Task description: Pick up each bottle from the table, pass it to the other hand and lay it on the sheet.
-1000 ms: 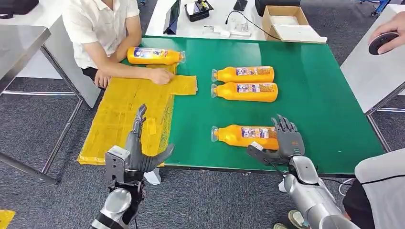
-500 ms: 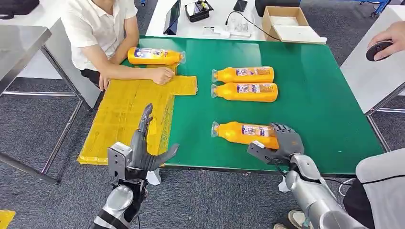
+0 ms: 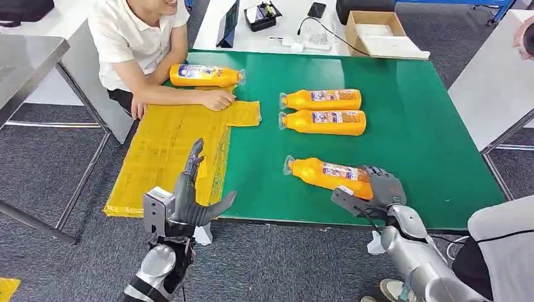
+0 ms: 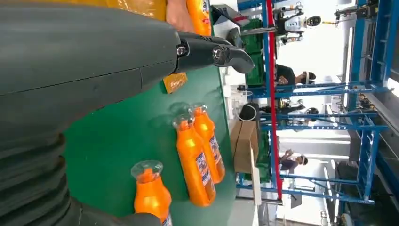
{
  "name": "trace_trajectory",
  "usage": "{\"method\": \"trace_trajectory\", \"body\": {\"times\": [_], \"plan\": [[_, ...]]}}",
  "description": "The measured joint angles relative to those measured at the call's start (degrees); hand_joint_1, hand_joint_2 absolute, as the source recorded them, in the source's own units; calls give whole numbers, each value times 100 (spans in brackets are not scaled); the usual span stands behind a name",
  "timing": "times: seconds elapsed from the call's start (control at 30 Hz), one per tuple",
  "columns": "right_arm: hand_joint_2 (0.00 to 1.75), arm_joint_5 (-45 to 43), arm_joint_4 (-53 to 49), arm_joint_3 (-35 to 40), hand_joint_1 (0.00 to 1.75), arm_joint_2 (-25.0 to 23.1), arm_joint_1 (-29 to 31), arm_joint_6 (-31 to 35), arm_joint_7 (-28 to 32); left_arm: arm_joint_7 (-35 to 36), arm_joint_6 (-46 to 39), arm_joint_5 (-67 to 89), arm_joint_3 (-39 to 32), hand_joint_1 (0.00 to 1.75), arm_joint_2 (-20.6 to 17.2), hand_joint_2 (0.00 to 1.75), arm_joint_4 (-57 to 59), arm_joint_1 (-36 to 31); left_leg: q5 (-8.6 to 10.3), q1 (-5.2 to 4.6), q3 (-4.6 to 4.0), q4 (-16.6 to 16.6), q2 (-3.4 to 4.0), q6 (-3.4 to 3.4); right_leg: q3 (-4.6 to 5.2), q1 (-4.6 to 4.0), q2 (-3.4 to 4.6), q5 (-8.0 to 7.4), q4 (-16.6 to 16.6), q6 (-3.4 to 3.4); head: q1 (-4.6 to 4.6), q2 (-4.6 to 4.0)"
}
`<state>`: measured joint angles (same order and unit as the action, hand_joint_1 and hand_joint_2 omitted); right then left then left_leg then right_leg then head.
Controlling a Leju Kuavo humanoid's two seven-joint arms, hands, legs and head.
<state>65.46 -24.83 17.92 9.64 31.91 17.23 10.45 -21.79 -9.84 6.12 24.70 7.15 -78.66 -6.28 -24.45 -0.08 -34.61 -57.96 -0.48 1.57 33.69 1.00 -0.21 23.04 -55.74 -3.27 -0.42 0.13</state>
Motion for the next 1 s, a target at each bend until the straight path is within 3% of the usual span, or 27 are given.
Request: {"method": "trace_trajectory", "body": {"times": [0.1, 0.2, 0.3, 0.37, 0.6, 0.67, 0.73, 1.0], "plan": [[175, -104, 26, -59, 175, 9, -7, 89, 148, 0, 80, -63, 0, 0, 0, 175, 0, -11, 0, 0, 2, 0, 0, 0, -6, 0, 0, -1, 0, 0, 0, 0], [175, -824, 26, -245, 175, -31, -52, -62, 856, 77, 364, -591, -13, 0, 0, 175, 0, -16, 0, 0, 3, 0, 0, 0, -15, -1, 0, -1, -1, 0, 0, 0], [175, -2152, -195, -713, 171, -190, -212, -779, 1859, 431, 1262, -2254, -212, 0, 4, 175, 0, 54, -2, 2, 3, 0, 18, -3, -14, -3, 5, -2, -3, 0, 2, 0], [175, -2663, -442, -868, 175, -317, -389, -1148, 2162, 455, 1510, -3050, -339, 0, 4, 175, -2, 121, -3, 3, 0, 0, 31, -4, 0, -4, 19, -3, -3, 0, 0, 0], [175, -4198, -1975, -949, 169, -638, -1069, -1762, 2236, 472, 1240, -3005, -413, 0, 2, 175, -35, 213, 3, 18, -43, 0, 4, -8, 28, -18, 2, -1, -8, 1, -2, 0], [175, -4369, -2346, -951, 169, -697, -1195, -1779, 2256, 477, 1073, -2929, -413, 0, 0, 175, 9, 223, 2, 16, -44, 0, 4, -7, 29, -14, 3, -1, -7, 1, -2, 0], [175, -4498, -2654, -944, 159, -748, -1322, -1786, 2262, 492, 937, -2894, -413, 0, 4, 175, 79, 245, 2, 15, -47, 0, 4, -7, 31, -13, 3, -1, -6, 1, 2, 0], [175, -4642, -3436, -722, 164, -970, -1631, -1867, 2190, 380, 870, -2393, -234, 0, 20, 175, 212, 314, 0, 14, -59, 0, 4, -6, 46, -12, 3, -1, -5, 1, 0, 0]]}}
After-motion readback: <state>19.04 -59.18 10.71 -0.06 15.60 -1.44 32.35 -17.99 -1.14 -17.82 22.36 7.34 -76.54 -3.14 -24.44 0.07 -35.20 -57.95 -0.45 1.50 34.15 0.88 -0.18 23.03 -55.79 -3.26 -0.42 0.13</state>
